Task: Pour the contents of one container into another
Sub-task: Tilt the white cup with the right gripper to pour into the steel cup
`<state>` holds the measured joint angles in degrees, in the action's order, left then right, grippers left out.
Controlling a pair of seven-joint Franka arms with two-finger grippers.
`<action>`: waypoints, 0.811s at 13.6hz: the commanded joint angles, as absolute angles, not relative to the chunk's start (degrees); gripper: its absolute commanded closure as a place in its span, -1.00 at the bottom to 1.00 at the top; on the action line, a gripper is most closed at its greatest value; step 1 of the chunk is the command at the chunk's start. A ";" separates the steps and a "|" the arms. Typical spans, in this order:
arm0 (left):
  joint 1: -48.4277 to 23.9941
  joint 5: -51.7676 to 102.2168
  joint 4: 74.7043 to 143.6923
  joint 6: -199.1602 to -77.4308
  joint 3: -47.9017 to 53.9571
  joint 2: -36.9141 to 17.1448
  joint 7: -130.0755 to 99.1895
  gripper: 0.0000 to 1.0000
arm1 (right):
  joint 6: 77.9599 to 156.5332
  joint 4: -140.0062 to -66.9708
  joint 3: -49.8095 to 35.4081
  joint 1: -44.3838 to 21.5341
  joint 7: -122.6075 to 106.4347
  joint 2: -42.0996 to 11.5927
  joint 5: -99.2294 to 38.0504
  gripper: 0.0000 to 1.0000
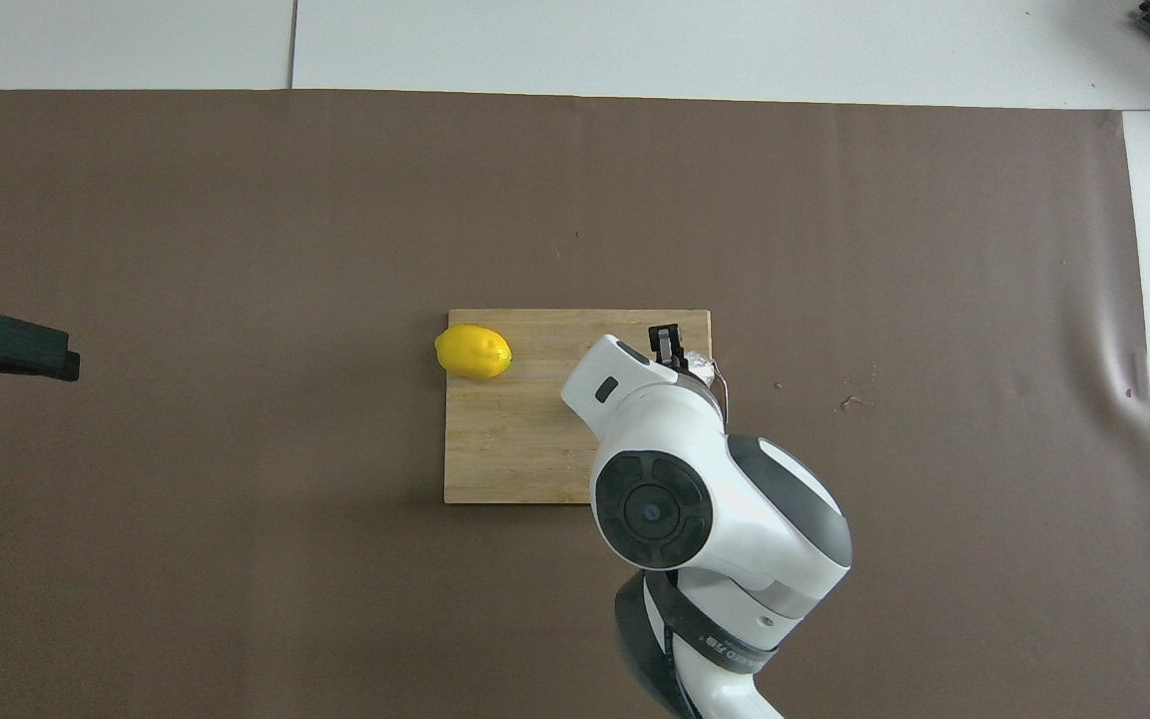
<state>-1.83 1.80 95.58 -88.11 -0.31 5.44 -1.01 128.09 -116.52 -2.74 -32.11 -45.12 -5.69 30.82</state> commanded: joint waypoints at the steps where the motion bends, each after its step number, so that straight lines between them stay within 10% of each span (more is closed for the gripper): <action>1: -1.41 0.88 95.98 -87.36 0.09 6.33 -0.88 -1.00 | 127.00 -116.54 -2.99 -32.17 -43.51 -5.80 33.57 1.00; 11: -1.41 0.88 95.98 -87.45 0.09 6.33 -0.88 -1.00 | 124.10 -115.49 -3.78 -32.17 -43.77 -5.80 37.35 1.00</action>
